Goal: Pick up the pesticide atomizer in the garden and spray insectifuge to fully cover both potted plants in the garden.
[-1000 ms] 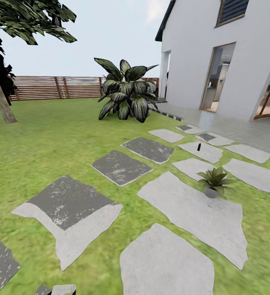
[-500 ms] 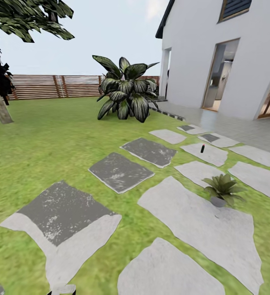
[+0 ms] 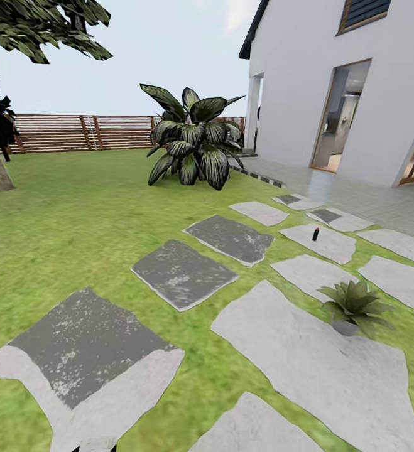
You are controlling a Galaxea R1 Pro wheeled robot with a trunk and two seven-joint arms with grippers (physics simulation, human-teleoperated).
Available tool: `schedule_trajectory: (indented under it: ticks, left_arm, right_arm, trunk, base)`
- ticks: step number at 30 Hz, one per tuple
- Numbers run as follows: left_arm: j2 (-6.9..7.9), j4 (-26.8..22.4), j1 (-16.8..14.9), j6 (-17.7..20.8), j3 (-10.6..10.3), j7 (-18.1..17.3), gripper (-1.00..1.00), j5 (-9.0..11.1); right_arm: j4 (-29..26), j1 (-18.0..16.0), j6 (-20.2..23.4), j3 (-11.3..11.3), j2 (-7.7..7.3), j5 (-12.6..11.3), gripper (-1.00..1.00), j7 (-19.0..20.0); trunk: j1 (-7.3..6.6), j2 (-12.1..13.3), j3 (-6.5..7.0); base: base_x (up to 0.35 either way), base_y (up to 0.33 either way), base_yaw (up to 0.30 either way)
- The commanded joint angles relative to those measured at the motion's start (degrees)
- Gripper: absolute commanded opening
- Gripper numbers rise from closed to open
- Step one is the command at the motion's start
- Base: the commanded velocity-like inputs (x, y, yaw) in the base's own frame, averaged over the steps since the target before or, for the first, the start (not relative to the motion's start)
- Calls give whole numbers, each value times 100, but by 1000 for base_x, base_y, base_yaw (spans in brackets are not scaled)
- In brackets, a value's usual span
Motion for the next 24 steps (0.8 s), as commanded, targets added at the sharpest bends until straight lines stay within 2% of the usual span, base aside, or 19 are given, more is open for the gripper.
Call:
schedule_trajectory:
  ticks: [1, 24]
  left_arm:
    - [-2, 5, -3, -20, 20, -2, 100, -3]
    - [-2, 5, -3, -20, 20, -2, 100, -2]
  right_arm:
    - [5, -3, -17, -1, -1, 3, 100, 2]
    - [5, -3, -17, -1, -1, 3, 100, 2]
  trunk:
    - [2, -2, -5]
    - [2, -2, -5]
  base:
    - [339, 0, 0]
    - [339, 0, 0]
